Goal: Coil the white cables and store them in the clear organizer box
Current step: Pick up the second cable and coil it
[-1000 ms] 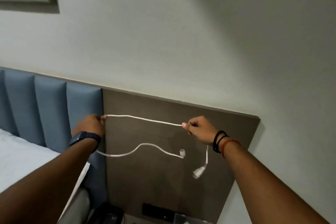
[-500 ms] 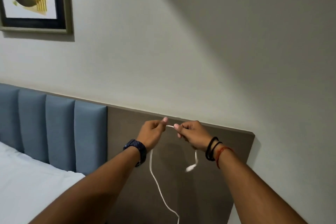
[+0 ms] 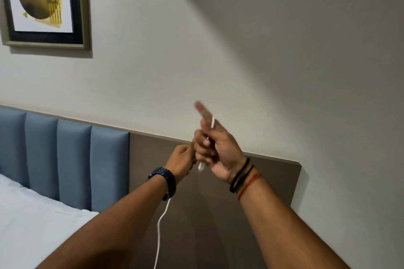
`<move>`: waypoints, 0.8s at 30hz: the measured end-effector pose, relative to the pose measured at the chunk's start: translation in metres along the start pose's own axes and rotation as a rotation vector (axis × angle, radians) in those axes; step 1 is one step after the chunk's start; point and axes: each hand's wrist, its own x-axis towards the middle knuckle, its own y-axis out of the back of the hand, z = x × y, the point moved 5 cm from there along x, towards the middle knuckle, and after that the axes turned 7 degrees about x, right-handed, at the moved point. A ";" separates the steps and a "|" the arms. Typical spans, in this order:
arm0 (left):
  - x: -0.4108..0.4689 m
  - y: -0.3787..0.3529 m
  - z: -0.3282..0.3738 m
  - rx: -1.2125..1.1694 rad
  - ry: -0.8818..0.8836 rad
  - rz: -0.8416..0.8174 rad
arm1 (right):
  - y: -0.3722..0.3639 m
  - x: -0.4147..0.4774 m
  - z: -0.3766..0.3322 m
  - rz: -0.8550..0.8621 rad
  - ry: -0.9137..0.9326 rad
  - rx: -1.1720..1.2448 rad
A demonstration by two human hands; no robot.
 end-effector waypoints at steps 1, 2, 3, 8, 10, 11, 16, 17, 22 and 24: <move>-0.002 -0.002 0.002 0.000 -0.005 -0.014 | 0.003 0.004 -0.008 0.113 0.110 0.020; -0.003 -0.002 0.004 0.020 -0.020 -0.028 | 0.011 0.007 -0.016 0.257 0.221 0.020; -0.004 -0.001 0.005 0.062 -0.037 -0.039 | 0.021 0.007 -0.026 0.415 0.326 -0.006; -0.009 0.020 0.003 0.242 -0.058 0.016 | 0.055 -0.009 -0.058 1.003 0.365 -0.701; -0.006 0.028 0.009 0.288 -0.090 0.065 | 0.054 -0.010 -0.043 0.946 0.047 -1.094; -0.005 0.031 0.012 0.325 -0.113 0.091 | 0.050 -0.011 -0.031 0.838 -0.143 -1.276; 0.006 0.055 0.030 0.400 -0.193 0.234 | 0.020 -0.013 0.007 0.295 -0.370 -1.328; 0.007 0.061 0.033 0.385 -0.202 0.264 | 0.015 -0.015 0.011 0.220 -0.377 -1.129; 0.010 0.061 0.040 0.109 -0.166 0.294 | -0.029 -0.018 -0.002 -0.142 -0.273 -0.162; 0.007 0.046 0.038 0.051 -0.121 0.226 | -0.047 -0.014 -0.021 -0.164 -0.080 0.023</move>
